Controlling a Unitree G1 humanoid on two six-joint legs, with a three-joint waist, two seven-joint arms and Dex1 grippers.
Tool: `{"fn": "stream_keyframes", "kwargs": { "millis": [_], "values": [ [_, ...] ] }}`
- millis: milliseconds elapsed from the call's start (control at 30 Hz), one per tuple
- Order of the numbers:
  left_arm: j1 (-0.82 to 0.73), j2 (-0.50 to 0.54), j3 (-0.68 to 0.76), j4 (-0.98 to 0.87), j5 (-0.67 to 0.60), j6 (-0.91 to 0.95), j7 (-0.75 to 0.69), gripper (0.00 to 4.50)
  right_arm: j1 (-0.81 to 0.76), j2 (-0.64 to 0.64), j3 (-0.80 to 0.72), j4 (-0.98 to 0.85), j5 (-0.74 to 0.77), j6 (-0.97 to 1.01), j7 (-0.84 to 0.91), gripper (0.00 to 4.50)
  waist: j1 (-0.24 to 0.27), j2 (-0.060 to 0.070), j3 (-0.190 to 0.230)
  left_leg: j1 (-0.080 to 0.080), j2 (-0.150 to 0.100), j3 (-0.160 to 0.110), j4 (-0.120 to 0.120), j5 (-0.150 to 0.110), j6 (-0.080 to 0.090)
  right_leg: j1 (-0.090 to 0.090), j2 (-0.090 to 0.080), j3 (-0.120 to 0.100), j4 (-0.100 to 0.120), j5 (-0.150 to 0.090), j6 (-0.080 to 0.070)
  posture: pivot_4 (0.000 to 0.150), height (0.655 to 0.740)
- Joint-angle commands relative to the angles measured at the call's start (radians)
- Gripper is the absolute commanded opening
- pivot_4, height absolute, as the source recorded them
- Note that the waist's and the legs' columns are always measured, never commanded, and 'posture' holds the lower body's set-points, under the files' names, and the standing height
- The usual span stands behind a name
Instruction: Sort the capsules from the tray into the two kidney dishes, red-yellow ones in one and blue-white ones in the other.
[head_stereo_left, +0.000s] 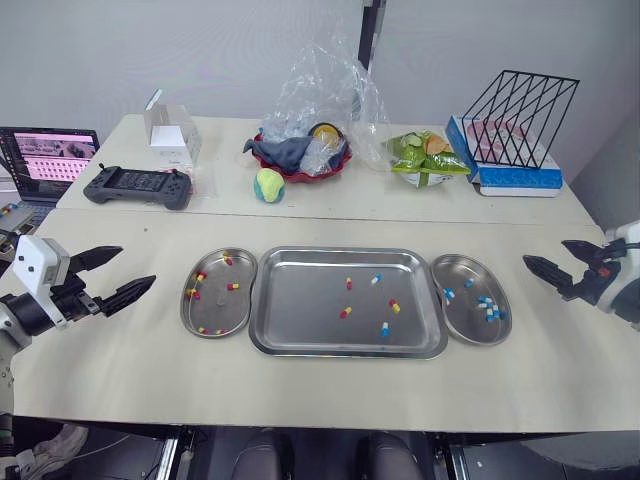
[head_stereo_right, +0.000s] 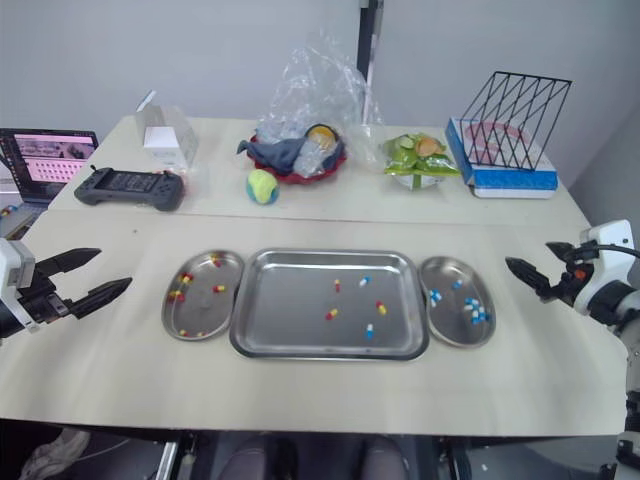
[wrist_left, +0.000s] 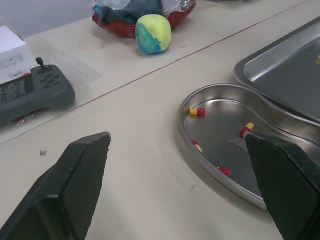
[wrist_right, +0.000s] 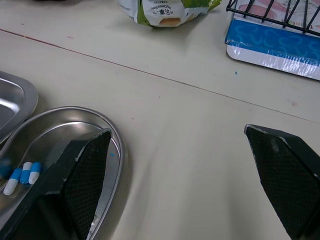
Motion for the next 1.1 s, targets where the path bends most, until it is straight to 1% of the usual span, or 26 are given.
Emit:
{"fn": "stream_keyframes", "kwargs": {
  "millis": [33, 167, 267, 367, 433, 500, 600, 667, 867, 967, 1100],
  "values": [
    [-0.058, 0.001, -0.035, -0.128, -0.06, 0.063, 0.003, 4.5, 0.024, -0.028, 0.003, -0.086, 0.01, -0.001, 0.041, 4.48, 0.004, 0.0, 0.0, 0.0, 0.0, 0.0, 0.0, 0.0, 0.0, 0.0, 0.0, 0.0, 0.0, 0.0, 0.0, 0.15, 0.688],
    [-0.089, -0.008, -0.099, -0.241, -0.09, 0.145, 0.01, 4.5, 0.07, -0.028, -0.004, -0.177, 0.063, 0.05, 0.101, 4.48, 0.001, 0.0, 0.0, 0.0, 0.0, 0.0, 0.001, 0.0, 0.0, 0.001, 0.0, 0.0, 0.0, 0.0, 0.001, 0.15, 0.688],
    [-0.119, -0.017, -0.178, -0.309, -0.094, 0.231, 0.036, 4.5, 0.111, -0.03, -0.006, -0.266, 0.101, 0.089, 0.14, 4.48, 0.001, 0.001, 0.0, 0.0, 0.0, -0.001, 0.001, 0.0, 0.0, 0.001, 0.001, 0.0, 0.0, 0.0, 0.0, 0.15, 0.688],
    [-0.213, -0.134, -0.348, -0.423, -0.098, 0.294, 0.083, 4.5, 0.186, -0.021, -0.013, -0.414, 0.149, 0.116, 0.17, 4.48, 0.009, 0.001, 0.0, 0.001, -0.001, -0.001, 0.001, 0.0, 0.0, 0.002, 0.0, 0.0, 0.0, 0.0, 0.001, 0.15, 0.688],
    [-0.31, -0.221, -0.452, -0.391, -0.028, 0.347, 0.164, 4.5, 0.218, -0.022, -0.024, -0.475, 0.208, 0.195, 0.169, 4.48, 0.024, 0.0, 0.0, 0.0, -0.002, -0.002, 0.003, 0.0, 0.001, 0.003, 0.0, 0.001, 0.0, 0.001, 0.002, 0.15, 0.688],
    [-0.363, -0.273, -0.528, -0.378, 0.021, 0.371, 0.201, 4.5, 0.243, -0.025, -0.029, -0.524, 0.224, 0.225, 0.16, 4.48, 0.028, 0.0, 0.0, -0.001, -0.003, -0.004, 0.005, 0.0, 0.001, 0.004, 0.001, 0.0, 0.0, 0.001, 0.002, 0.15, 0.688],
    [-0.404, -0.304, -0.623, -0.397, 0.059, 0.435, 0.217, 4.5, 0.27, -0.025, -0.055, -0.58, 0.247, 0.256, 0.139, 4.48, 0.025, 0.0, 0.0, -0.001, -0.004, -0.004, 0.005, 0.0, 0.002, 0.004, 0.001, 0.001, 0.0, 0.001, 0.002, 0.15, 0.688],
    [-0.427, -0.329, -0.669, -0.408, 0.08, 0.488, 0.252, 4.5, 0.309, -0.036, -0.063, -0.621, 0.235, 0.254, 0.14, 4.48, 0.024, 0.0, -0.001, -0.001, -0.004, -0.004, 0.005, 0.0, 0.002, 0.003, 0.001, 0.002, 0.0, 0.001, 0.002, 0.15, 0.688],
    [-0.457, -0.415, -0.762, -0.405, 0.142, 0.575, 0.333, 4.5, 0.375, -0.033, -0.089, -0.7, 0.231, 0.259, 0.113, 4.48, 0.027, 0.0, 0.0, -0.001, -0.005, -0.006, 0.006, 0.0, 0.002, 0.004, 0.001, 0.001, -0.001, 0.001, 0.003, 0.15, 0.688],
    [-0.451, -0.452, -0.785, -0.383, 0.168, 0.585, 0.363, 4.5, 0.387, -0.03, -0.095, -0.71, 0.223, 0.25, 0.1, 4.48, 0.028, 0.0, 0.0, -0.001, -0.005, -0.007, 0.006, 0.0, 0.002, 0.005, 0.001, 0.001, -0.001, 0.001, 0.003, 0.15, 0.688],
    [-0.437, -0.48, -0.827, -0.36, 0.201, 0.574, 0.369, 4.5, 0.403, -0.029, -0.098, -0.724, 0.224, 0.252, 0.09, 4.48, 0.029, 0.0, 0.0, -0.001, -0.005, -0.007, 0.006, 0.0, 0.002, 0.005, 0.001, 0.001, -0.001, 0.001, 0.003, 0.15, 0.688]
  ]
}}
